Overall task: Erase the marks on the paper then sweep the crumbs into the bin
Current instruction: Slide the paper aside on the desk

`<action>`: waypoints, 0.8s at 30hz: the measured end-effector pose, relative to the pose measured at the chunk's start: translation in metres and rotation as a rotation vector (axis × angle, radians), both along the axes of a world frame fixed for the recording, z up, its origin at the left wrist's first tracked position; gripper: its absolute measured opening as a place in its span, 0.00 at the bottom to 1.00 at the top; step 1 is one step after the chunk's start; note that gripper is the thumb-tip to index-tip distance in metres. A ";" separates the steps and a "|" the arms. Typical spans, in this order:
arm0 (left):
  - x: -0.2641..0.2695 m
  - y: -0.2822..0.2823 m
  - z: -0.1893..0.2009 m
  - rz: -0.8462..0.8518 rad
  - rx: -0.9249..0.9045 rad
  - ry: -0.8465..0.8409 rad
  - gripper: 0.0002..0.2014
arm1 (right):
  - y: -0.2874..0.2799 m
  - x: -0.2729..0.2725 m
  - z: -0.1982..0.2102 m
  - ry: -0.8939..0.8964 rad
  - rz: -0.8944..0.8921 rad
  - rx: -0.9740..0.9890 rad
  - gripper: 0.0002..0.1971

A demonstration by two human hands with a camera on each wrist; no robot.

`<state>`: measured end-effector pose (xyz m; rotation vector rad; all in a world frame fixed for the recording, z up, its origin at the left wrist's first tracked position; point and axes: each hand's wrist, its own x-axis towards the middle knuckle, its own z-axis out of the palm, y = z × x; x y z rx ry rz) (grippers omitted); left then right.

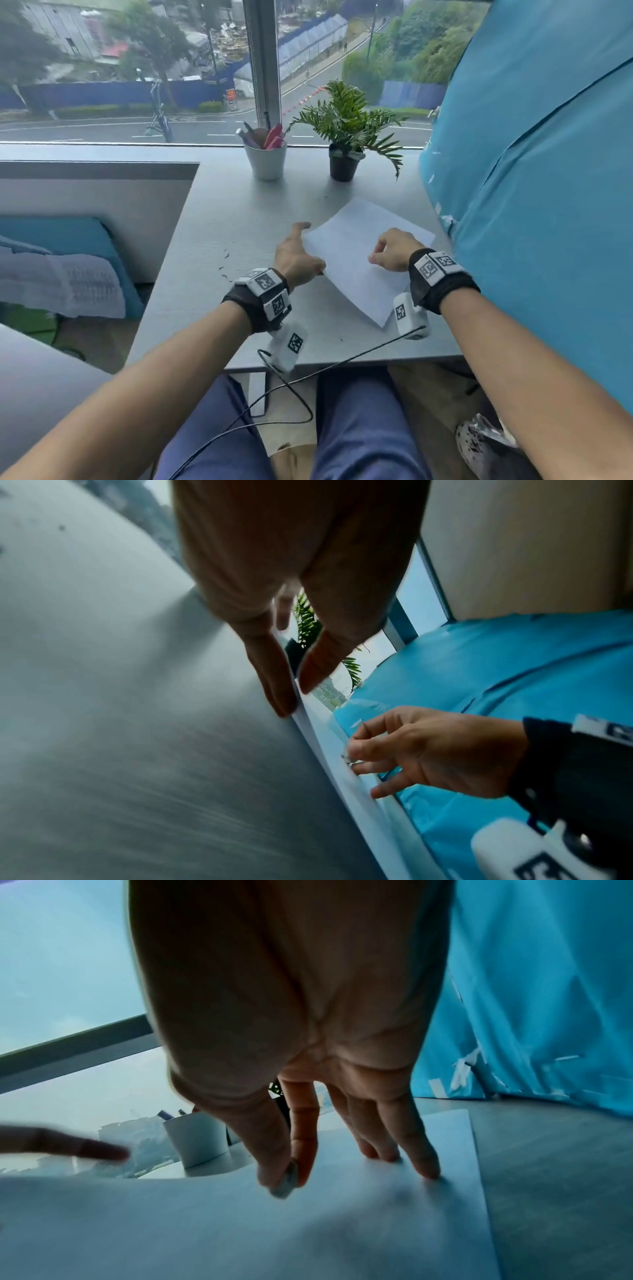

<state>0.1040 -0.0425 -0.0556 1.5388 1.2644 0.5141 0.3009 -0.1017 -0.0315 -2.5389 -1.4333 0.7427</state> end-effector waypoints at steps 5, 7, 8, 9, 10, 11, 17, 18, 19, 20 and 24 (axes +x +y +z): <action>-0.023 -0.006 0.002 -0.469 0.040 0.109 0.26 | -0.003 0.002 -0.004 -0.069 0.078 -0.011 0.03; -0.032 -0.015 0.002 -0.708 0.081 0.180 0.32 | -0.008 -0.003 -0.008 -0.074 0.078 0.023 0.02; -0.037 -0.020 0.000 -0.782 0.105 0.194 0.33 | -0.012 -0.007 -0.012 -0.066 0.093 0.010 0.03; -0.041 -0.025 -0.003 -0.819 0.157 0.207 0.32 | -0.016 -0.012 -0.014 -0.055 0.125 -0.014 0.05; -0.045 -0.029 -0.005 -0.837 0.236 0.227 0.29 | -0.020 -0.015 -0.018 -0.051 0.159 -0.038 0.07; -0.049 -0.034 -0.005 -0.851 0.330 0.260 0.24 | -0.024 -0.018 -0.020 -0.054 0.186 -0.041 0.08; -0.057 -0.068 -0.007 -1.101 0.752 0.411 0.19 | -0.046 -0.018 -0.017 -0.022 0.161 0.016 0.11; -0.056 -0.073 -0.010 -1.194 0.751 0.457 0.23 | -0.049 -0.019 -0.018 -0.029 0.126 0.038 0.14; -0.055 -0.078 -0.014 -1.295 0.749 0.505 0.27 | -0.053 -0.020 -0.021 -0.032 0.094 0.060 0.16; -0.055 -0.082 -0.019 -1.376 0.751 0.544 0.30 | -0.057 -0.021 -0.025 -0.032 0.066 0.076 0.19; -0.065 -0.091 -0.041 -1.455 0.745 0.584 0.37 | -0.078 -0.029 -0.045 -0.043 0.026 0.187 0.16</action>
